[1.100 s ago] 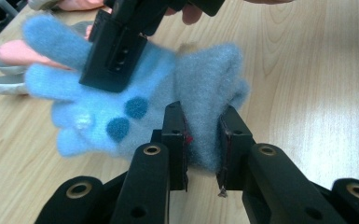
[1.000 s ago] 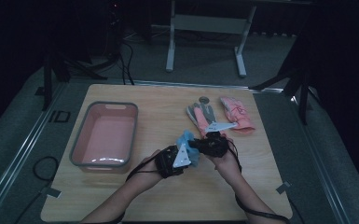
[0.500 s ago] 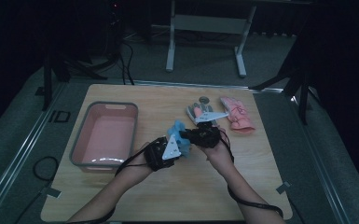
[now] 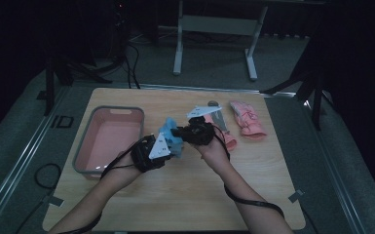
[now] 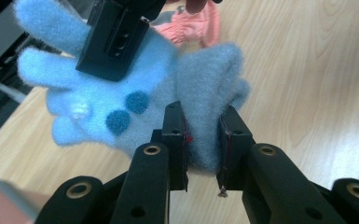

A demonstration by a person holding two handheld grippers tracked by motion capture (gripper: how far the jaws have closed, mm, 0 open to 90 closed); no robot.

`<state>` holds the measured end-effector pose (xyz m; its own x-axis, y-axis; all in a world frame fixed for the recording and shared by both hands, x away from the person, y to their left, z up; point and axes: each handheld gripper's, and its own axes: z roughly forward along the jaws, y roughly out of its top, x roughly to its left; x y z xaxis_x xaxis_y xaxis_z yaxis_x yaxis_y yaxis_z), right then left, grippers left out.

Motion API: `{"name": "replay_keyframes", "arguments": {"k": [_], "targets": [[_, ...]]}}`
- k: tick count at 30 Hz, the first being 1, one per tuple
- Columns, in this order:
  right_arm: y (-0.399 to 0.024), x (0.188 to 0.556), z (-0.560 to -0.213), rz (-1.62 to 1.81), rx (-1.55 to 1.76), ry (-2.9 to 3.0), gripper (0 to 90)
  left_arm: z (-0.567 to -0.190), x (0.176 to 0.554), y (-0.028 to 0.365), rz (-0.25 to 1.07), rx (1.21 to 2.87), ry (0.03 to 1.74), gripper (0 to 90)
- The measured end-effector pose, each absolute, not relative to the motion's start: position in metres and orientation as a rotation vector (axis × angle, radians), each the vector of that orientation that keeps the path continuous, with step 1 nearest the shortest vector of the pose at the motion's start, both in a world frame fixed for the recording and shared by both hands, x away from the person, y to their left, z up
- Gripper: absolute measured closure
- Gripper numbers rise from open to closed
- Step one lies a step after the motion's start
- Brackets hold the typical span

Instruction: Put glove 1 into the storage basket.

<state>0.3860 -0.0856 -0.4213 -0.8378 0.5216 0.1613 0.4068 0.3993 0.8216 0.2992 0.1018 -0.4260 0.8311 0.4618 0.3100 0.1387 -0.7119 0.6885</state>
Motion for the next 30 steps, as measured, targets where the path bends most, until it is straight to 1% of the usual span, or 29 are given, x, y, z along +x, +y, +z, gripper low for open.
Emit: {"name": "replay_keyframes", "arguments": {"k": [8, 20, 30], "targets": [[-0.056, 0.393, -0.413, 1.457, 0.803, 2.536, 83.5, -0.415, 0.298, 0.126, 0.662, 2.342, 0.476, 76.9], [-0.007, 0.398, -0.401, 1.464, 0.737, 2.572, 83.4, -0.406, 0.293, 0.166, 0.695, 2.356, 0.54, 76.9], [0.04, 0.401, -0.404, 1.474, 0.683, 2.619, 83.4, -0.408, 0.288, 0.202, 0.72, 2.381, 0.61, 76.8]]}}
